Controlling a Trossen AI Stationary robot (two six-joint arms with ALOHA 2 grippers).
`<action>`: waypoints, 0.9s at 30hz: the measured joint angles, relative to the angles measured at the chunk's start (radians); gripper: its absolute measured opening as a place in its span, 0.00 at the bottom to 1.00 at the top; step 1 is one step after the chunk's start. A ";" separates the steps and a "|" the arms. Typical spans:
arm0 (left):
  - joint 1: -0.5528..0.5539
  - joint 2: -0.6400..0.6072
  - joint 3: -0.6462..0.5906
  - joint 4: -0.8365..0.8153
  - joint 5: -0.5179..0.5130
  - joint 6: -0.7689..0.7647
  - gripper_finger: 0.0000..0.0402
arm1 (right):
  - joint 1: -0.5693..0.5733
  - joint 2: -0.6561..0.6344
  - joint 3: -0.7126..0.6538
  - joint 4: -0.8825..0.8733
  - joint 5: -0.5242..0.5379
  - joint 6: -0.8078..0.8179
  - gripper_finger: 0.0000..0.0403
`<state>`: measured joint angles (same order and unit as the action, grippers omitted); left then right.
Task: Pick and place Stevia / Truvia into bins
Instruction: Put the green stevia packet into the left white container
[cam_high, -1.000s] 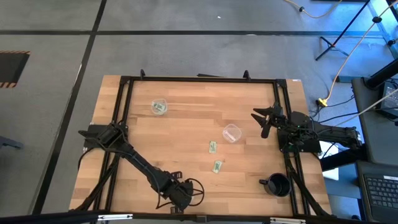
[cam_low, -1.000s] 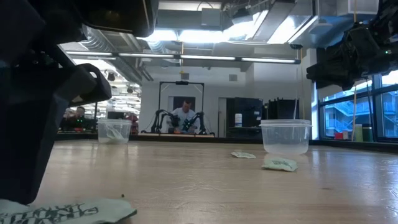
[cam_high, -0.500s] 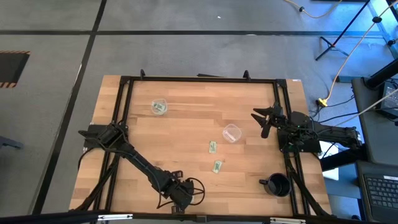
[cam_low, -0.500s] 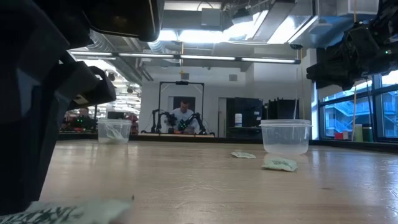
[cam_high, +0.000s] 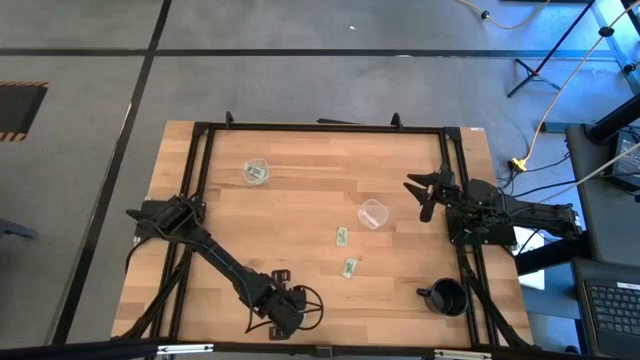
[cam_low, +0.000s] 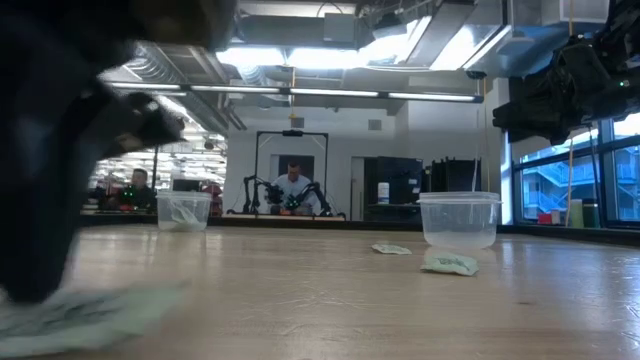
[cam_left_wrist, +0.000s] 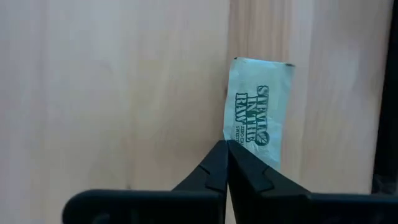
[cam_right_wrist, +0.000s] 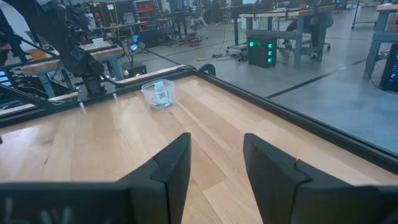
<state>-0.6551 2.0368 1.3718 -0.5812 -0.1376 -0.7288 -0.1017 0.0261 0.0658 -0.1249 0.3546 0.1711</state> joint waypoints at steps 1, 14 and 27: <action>0.000 -0.006 0.002 0.003 -0.011 -0.001 0.00 | 0.000 0.000 0.000 0.000 0.000 0.000 0.38; 0.003 -0.033 0.007 -0.125 -0.015 -0.020 0.00 | 0.000 0.000 0.000 0.000 0.000 0.003 0.38; 0.025 -0.261 0.009 -0.288 -0.126 -0.069 0.00 | 0.000 0.001 0.000 0.000 0.000 0.002 0.38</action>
<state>-0.6305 1.7759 1.3811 -0.8696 -0.2635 -0.7977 -0.1017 0.0269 0.0658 -0.1246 0.3548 0.1728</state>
